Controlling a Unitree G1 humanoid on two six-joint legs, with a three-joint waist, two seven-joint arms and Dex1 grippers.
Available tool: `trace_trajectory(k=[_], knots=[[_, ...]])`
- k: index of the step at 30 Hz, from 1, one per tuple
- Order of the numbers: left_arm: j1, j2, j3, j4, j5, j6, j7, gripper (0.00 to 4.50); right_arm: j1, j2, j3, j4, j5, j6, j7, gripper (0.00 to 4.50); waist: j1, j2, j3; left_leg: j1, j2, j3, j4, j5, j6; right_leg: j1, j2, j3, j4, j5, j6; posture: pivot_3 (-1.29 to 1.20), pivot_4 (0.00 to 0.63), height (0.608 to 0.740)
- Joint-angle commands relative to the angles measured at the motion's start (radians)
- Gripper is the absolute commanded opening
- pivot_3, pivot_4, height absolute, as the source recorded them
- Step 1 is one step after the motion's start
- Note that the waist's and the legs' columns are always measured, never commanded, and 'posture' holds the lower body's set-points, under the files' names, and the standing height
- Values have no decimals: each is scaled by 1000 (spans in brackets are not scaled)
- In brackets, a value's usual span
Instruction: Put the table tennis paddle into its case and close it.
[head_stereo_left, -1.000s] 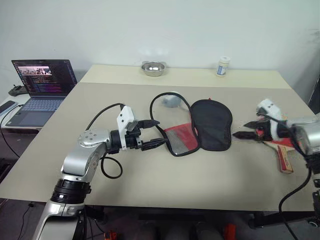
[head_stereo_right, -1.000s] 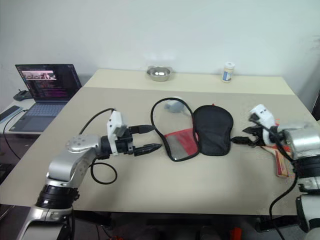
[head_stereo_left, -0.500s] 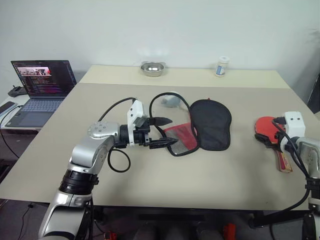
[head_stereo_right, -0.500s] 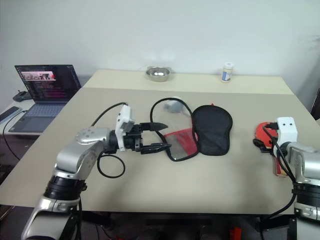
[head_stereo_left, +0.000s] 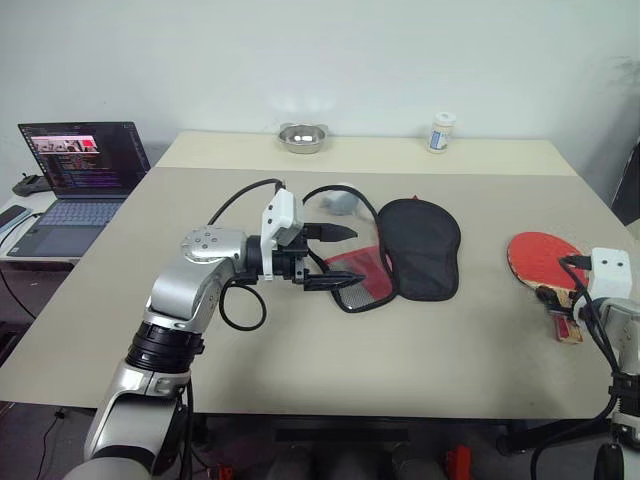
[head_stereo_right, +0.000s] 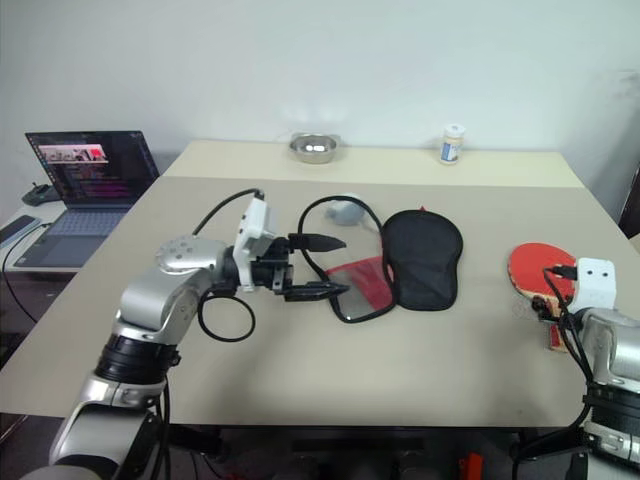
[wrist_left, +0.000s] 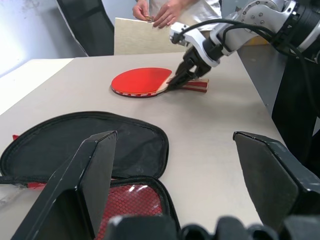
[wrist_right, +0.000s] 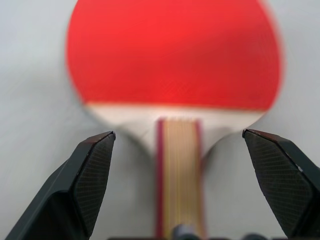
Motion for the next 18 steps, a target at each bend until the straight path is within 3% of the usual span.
trace_trajectory(k=[1,10,14,18], knots=[[-2,11,23,-21,1,-19,6,4057,4,6,-36,-52,17,21,-21,4492,0,0,0,0,0,0,0,0,0,0,0,0,0,0,0,0,150,740],[3,15,23,-16,9,-31,10,4057,3,-7,-31,10,12,-17,-23,4492,0,0,0,0,0,0,0,0,0,0,0,0,0,0,0,0,150,740],[5,17,24,-12,14,-35,12,4057,-7,-6,-29,53,18,-28,-16,3607,0,0,0,0,0,0,0,0,0,0,0,0,0,0,0,0,150,740],[20,32,50,-13,15,-25,37,4057,-16,-3,-25,76,26,-50,-24,2271,0,0,0,0,0,0,0,0,0,1,0,0,0,0,0,0,150,740]])
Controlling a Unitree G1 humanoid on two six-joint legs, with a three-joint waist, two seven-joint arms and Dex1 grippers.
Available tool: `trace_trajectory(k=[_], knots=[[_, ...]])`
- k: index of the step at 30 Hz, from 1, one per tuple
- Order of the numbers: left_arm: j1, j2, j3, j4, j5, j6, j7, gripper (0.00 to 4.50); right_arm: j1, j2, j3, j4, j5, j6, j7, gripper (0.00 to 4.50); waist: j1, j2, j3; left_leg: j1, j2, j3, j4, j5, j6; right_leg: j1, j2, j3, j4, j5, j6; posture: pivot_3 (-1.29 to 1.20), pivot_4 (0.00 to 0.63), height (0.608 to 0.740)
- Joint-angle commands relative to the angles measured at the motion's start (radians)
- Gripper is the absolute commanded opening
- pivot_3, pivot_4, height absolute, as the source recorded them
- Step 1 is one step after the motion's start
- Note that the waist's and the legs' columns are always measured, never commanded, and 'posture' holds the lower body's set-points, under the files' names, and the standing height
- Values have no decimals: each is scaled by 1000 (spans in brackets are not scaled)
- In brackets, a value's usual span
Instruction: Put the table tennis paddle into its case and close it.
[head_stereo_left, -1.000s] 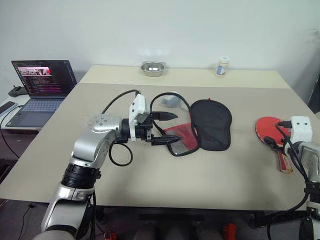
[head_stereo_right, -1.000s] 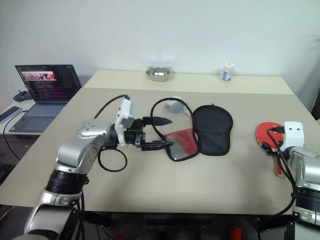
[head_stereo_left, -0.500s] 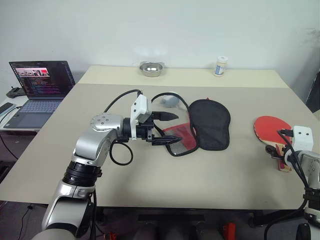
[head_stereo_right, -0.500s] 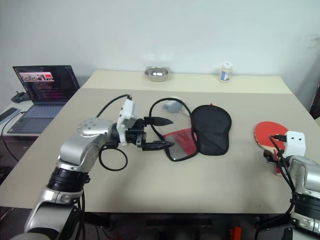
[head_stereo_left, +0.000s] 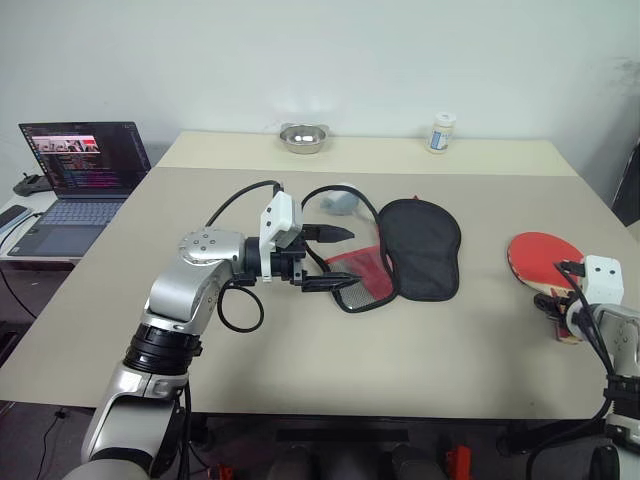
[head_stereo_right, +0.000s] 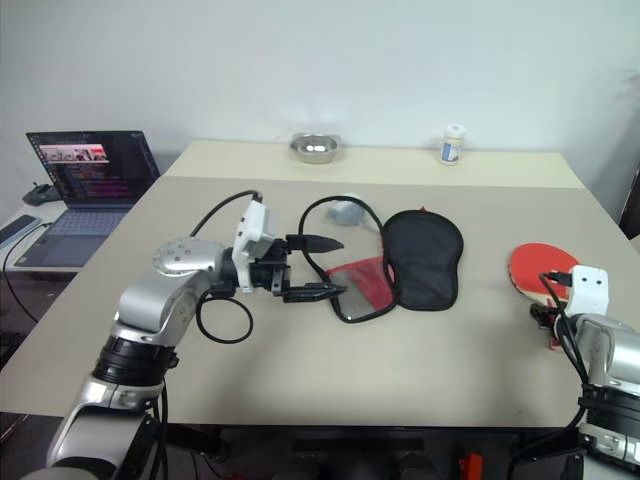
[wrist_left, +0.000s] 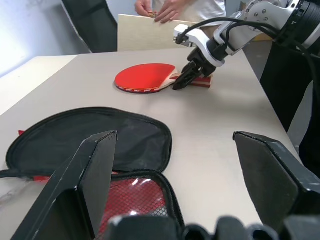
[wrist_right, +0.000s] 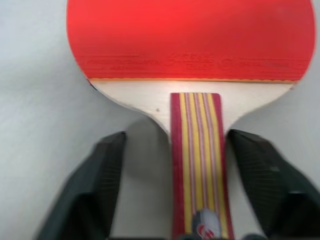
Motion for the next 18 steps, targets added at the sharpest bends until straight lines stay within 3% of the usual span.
trace_trajectory(k=[1,4,14,18], knots=[[12,30,54,-16,-3,-5,23,4057,-11,-13,-16,20,1,-28,-13,1900,0,0,0,0,0,0,0,0,0,0,0,0,0,0,0,0,150,740],[47,55,74,-26,-8,0,30,4057,-37,-11,-17,28,14,-51,-15,1090,-1,0,0,0,0,0,0,0,0,0,0,0,0,0,0,0,150,740],[126,124,139,11,-42,35,9,4057,-231,14,10,-88,99,30,-15,1088,-5,2,1,-1,1,1,-1,0,0,-3,0,1,1,0,0,0,150,740],[130,131,142,17,-26,24,19,4057,-289,111,57,-226,133,106,-59,1088,-3,2,1,-2,1,0,-2,0,0,-4,0,0,1,0,0,0,150,740]])
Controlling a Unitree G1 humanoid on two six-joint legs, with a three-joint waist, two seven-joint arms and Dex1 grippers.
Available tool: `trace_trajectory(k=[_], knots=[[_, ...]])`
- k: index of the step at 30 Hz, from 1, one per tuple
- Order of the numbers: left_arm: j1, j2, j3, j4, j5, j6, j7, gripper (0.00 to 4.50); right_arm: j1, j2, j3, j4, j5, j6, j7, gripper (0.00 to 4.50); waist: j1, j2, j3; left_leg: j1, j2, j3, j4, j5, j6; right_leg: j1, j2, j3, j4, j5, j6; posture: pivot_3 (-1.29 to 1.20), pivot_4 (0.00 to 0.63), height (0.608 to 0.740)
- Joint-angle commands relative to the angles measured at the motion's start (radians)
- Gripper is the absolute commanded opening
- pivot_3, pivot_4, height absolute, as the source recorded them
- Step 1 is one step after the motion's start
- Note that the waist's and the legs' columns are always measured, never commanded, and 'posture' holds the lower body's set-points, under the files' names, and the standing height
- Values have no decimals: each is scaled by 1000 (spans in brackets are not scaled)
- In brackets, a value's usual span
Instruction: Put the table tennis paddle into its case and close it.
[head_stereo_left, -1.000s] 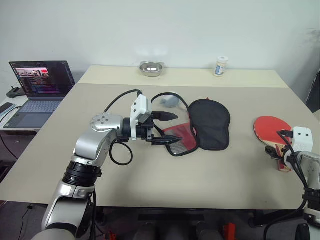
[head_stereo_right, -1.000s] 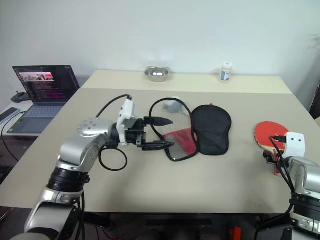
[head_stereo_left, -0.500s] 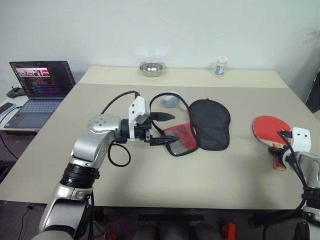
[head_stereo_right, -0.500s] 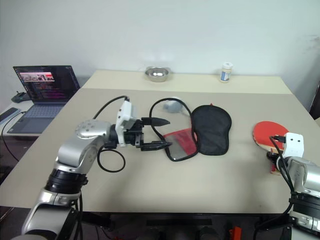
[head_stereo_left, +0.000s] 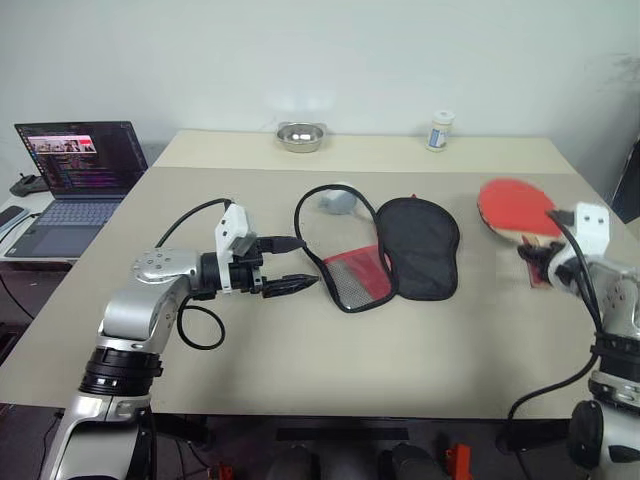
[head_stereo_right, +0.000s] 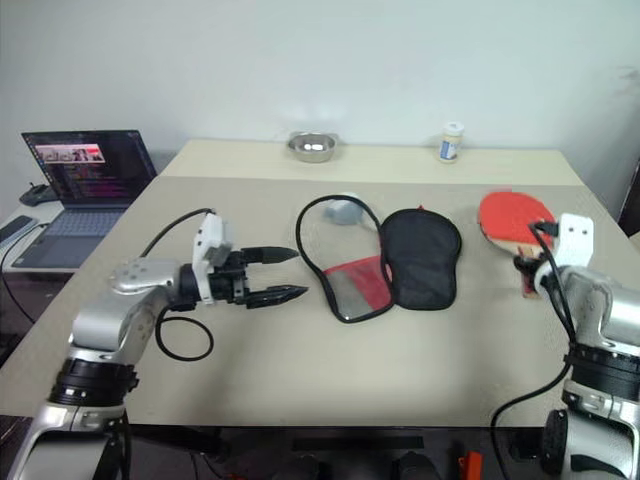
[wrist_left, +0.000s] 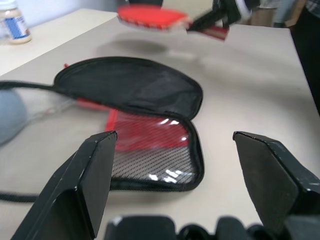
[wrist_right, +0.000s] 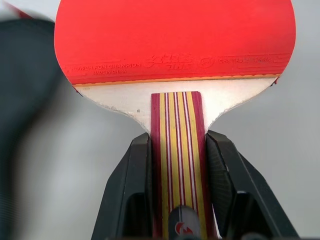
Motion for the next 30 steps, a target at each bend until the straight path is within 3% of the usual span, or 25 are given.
trace_trajectory(k=[1,4,10,30], knots=[[-4,14,23,-16,-2,-19,1,4057,-49,103,39,-175,47,69,-49,1088,-1,0,0,0,0,0,0,0,0,0,0,0,0,0,0,0,150,740],[-9,9,18,-21,0,-20,5,4057,-36,246,92,-254,50,112,-102,1088,-3,0,0,0,1,0,-1,0,0,0,-1,0,0,0,0,0,150,740],[-31,1,6,-9,9,-29,2,4057,-3,340,190,-249,15,55,-132,1088,8,1,0,-2,-2,0,0,0,0,-2,-1,-1,0,0,0,0,150,740],[-44,-10,-10,14,34,-60,1,4057,-15,381,253,55,-81,-227,-177,1088,-5,1,0,-2,-1,2,-1,0,0,-4,-1,1,2,1,0,0,150,740]])
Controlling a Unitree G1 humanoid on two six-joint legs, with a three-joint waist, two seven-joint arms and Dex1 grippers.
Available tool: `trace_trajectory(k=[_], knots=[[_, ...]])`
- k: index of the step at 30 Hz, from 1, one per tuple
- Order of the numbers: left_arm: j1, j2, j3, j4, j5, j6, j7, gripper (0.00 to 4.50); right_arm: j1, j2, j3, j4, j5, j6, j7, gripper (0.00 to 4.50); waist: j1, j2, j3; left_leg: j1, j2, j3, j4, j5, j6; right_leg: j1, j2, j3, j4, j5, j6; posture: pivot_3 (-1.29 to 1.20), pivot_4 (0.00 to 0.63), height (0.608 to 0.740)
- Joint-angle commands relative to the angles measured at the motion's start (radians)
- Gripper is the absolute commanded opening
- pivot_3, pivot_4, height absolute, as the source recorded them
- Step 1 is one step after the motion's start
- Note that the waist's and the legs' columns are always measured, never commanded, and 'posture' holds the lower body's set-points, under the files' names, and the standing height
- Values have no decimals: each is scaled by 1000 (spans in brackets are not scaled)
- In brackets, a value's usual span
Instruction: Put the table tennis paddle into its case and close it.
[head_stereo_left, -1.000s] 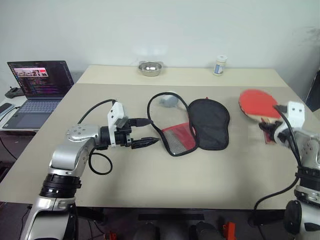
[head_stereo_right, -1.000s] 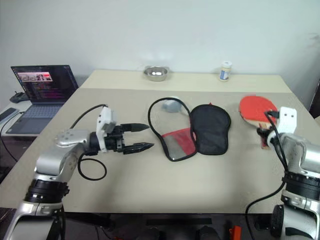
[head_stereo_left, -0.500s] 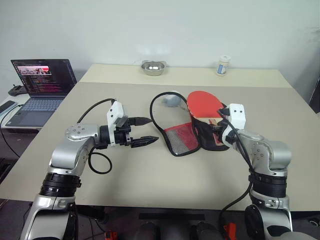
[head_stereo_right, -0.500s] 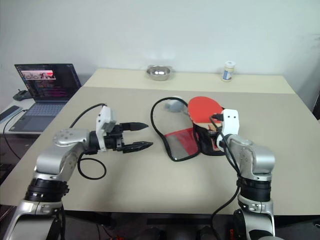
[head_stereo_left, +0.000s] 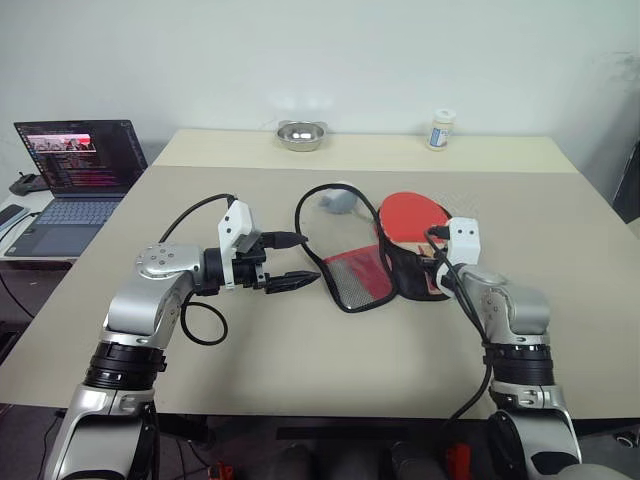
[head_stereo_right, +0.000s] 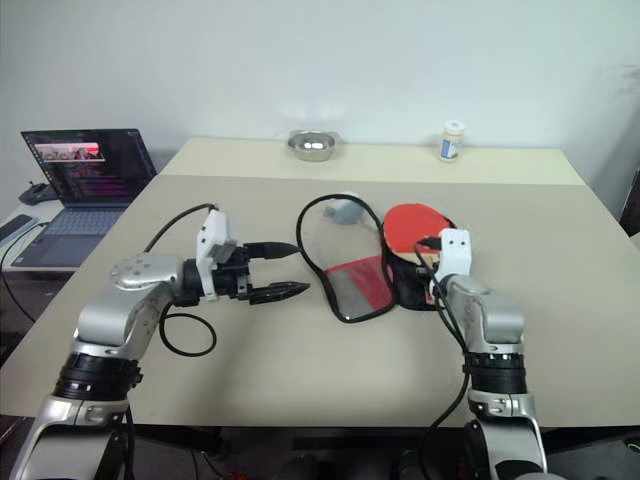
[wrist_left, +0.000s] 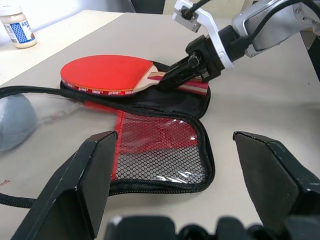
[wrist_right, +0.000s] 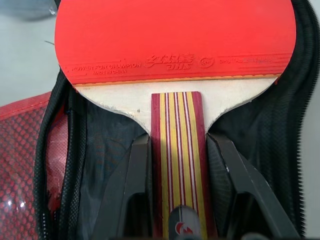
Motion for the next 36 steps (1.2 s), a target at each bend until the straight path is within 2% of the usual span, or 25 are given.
trace_trajectory(k=[1,13,19,23,25,29,32,34,36], knots=[[-15,1,9,-7,2,-20,-1,4057,-27,8,-14,-4,-6,-55,-18,1088,0,0,0,0,0,0,0,0,0,0,0,0,0,0,0,0,150,740],[-9,1,8,-2,8,-28,-1,4057,-24,13,-8,7,-20,-71,-46,1088,0,0,0,0,0,0,0,0,0,0,0,0,0,0,0,0,150,740],[3,5,13,-14,-1,12,17,4057,-18,37,-15,-55,8,-34,-43,3048,0,0,0,0,0,0,0,0,0,0,0,0,0,0,0,0,150,740],[17,12,26,-27,-5,40,38,4057,-4,17,12,-203,33,53,-14,4482,0,0,0,0,0,0,0,0,0,0,0,0,1,0,0,0,150,740],[25,17,35,-31,-5,52,54,4057,5,-11,28,-284,52,103,16,4482,0,0,0,0,0,-1,0,0,0,0,0,0,0,0,0,0,150,740],[44,40,51,6,27,68,107,4057,13,-206,26,-490,243,217,274,4482,4,0,0,0,0,-1,0,0,0,0,0,0,0,0,0,0,150,740],[25,40,23,72,85,26,141,4057,48,-406,30,-539,299,152,466,4482,8,0,0,0,0,-2,0,0,0,1,0,-1,-1,0,0,0,150,740],[-13,32,1,159,145,-8,181,3680,72,-516,26,-549,316,76,578,4500,10,0,0,0,-1,-2,0,0,0,2,0,-2,-2,0,0,0,150,740],[-44,30,-14,236,192,-57,195,3097,95,-579,18,-551,339,12,663,4500,9,0,0,0,0,-3,1,0,0,3,0,-3,-3,-3,5,0,150,740]])
